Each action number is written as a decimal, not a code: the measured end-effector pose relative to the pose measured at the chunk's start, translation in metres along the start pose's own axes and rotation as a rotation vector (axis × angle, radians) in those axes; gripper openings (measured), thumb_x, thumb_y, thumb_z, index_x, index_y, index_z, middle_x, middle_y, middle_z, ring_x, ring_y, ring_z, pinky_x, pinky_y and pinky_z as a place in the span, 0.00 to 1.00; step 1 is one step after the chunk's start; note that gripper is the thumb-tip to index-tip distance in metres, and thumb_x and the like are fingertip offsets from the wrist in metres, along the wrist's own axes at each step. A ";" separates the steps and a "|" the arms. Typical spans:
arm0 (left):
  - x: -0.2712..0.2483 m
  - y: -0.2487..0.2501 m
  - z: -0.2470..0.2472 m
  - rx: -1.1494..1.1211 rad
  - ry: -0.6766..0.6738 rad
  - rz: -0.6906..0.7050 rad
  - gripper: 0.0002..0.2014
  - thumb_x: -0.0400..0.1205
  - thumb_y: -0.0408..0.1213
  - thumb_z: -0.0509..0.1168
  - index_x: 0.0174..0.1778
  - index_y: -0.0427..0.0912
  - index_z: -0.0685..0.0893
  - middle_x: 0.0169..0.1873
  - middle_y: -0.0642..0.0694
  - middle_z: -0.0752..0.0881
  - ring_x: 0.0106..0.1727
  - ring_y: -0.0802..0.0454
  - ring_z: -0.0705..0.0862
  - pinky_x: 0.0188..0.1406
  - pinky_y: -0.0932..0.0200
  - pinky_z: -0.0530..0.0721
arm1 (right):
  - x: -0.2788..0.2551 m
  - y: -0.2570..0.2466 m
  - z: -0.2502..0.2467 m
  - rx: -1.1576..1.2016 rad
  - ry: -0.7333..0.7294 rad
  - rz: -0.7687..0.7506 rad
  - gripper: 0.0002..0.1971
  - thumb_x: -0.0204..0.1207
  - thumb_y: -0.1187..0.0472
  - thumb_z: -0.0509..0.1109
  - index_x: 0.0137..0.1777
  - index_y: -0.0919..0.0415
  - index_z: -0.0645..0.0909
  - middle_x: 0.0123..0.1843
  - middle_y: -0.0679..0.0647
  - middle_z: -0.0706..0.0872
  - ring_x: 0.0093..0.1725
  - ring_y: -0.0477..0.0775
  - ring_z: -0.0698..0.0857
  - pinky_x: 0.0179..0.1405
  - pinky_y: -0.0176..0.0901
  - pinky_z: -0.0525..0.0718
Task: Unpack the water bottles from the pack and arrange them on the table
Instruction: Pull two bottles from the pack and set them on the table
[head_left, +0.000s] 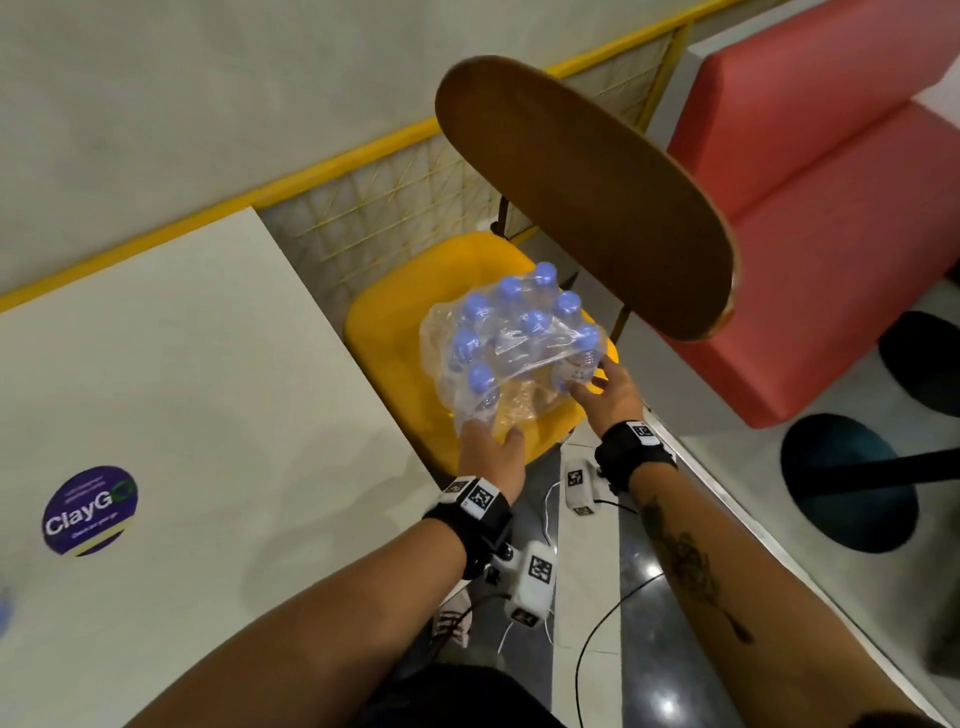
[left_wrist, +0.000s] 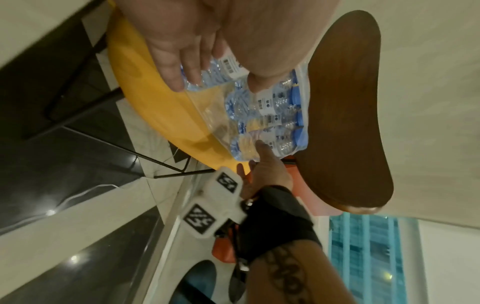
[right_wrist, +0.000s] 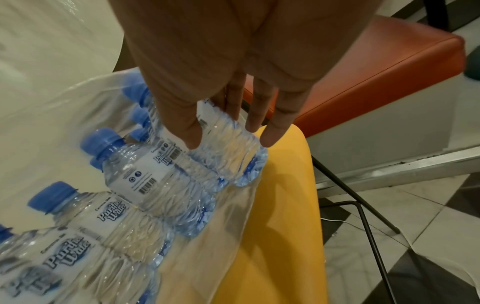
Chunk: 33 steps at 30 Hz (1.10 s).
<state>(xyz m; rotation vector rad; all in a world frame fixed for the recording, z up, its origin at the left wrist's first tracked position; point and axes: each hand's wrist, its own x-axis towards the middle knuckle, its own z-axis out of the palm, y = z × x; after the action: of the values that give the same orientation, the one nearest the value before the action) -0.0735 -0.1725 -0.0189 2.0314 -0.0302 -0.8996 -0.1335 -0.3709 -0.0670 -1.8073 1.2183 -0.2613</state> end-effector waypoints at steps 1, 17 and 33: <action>0.000 0.004 0.004 -0.021 0.006 -0.022 0.29 0.82 0.48 0.65 0.75 0.36 0.73 0.70 0.40 0.81 0.67 0.38 0.81 0.64 0.50 0.79 | -0.002 -0.002 0.000 -0.008 0.002 -0.013 0.30 0.72 0.49 0.77 0.73 0.38 0.72 0.67 0.42 0.83 0.63 0.47 0.82 0.53 0.46 0.82; 0.030 0.031 -0.009 0.164 0.047 -0.102 0.25 0.78 0.62 0.67 0.57 0.44 0.80 0.44 0.44 0.88 0.46 0.38 0.88 0.47 0.48 0.87 | 0.011 -0.009 0.006 -0.185 -0.018 -0.081 0.33 0.63 0.40 0.79 0.68 0.37 0.70 0.65 0.48 0.80 0.59 0.54 0.83 0.57 0.53 0.86; -0.002 -0.078 -0.168 0.543 -0.153 0.334 0.27 0.62 0.64 0.76 0.52 0.55 0.82 0.44 0.54 0.90 0.44 0.49 0.89 0.47 0.48 0.89 | -0.158 -0.025 0.064 -0.210 -0.320 -0.271 0.28 0.57 0.47 0.84 0.59 0.44 0.81 0.53 0.45 0.89 0.49 0.48 0.87 0.49 0.39 0.85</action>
<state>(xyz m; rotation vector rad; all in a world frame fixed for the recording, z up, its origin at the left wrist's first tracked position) 0.0034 -0.0039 -0.0173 2.3423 -0.7473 -0.8909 -0.1569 -0.2030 -0.0369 -2.1032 0.8001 0.0083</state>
